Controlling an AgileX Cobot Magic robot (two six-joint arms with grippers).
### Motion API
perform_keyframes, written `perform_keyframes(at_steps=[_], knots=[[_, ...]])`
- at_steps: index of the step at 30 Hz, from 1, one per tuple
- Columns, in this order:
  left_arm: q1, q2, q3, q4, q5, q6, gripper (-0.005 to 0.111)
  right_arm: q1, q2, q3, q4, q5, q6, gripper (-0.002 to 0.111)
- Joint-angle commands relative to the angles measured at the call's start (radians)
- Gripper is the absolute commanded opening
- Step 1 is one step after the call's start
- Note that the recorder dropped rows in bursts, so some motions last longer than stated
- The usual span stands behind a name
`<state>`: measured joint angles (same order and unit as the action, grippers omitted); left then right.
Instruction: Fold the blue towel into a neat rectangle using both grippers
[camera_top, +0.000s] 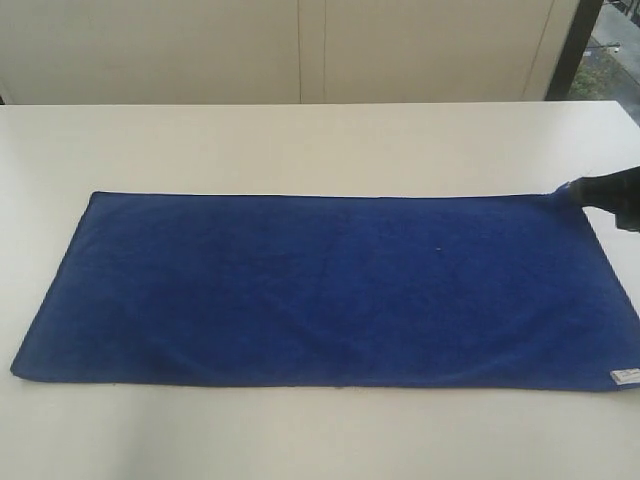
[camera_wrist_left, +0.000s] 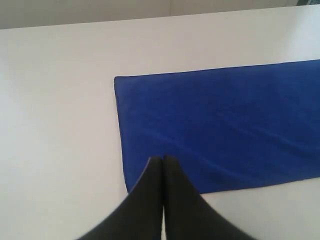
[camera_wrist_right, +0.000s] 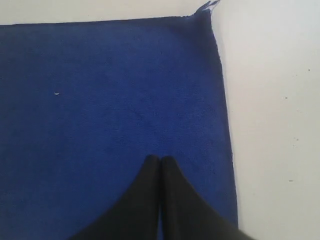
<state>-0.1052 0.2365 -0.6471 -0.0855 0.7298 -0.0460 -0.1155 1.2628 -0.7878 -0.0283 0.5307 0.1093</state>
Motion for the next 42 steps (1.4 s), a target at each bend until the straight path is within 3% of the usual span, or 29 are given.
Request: perform_keyframes(at_steps=[1,7,20,32,36,42], knots=[[-0.007,-0.007,0.008,-0.001,0.003,0.001,0.000,0.004,0.129,-0.088,-0.006,0.024,-0.022,0.000],[-0.007,-0.007,0.008,-0.001,0.003,0.001,0.000,-0.016,0.261,-0.176,0.028,0.076,-0.091,0.000],[-0.007,-0.007,0.008,-0.001,0.003,0.001,0.000,-0.185,0.324,-0.181,0.134,0.059,-0.196,0.000],[-0.007,-0.007,0.008,-0.001,0.003,0.001,0.000,-0.189,0.441,-0.181,0.134,0.002,-0.194,0.000],[-0.007,-0.007,0.008,-0.001,0.003,0.001,0.000,-0.251,0.508,-0.260,0.155,0.121,-0.196,0.000],[-0.007,-0.007,0.008,-0.001,0.003,0.001,0.000,-0.269,0.514,-0.272,0.155,0.122,-0.215,0.000]])
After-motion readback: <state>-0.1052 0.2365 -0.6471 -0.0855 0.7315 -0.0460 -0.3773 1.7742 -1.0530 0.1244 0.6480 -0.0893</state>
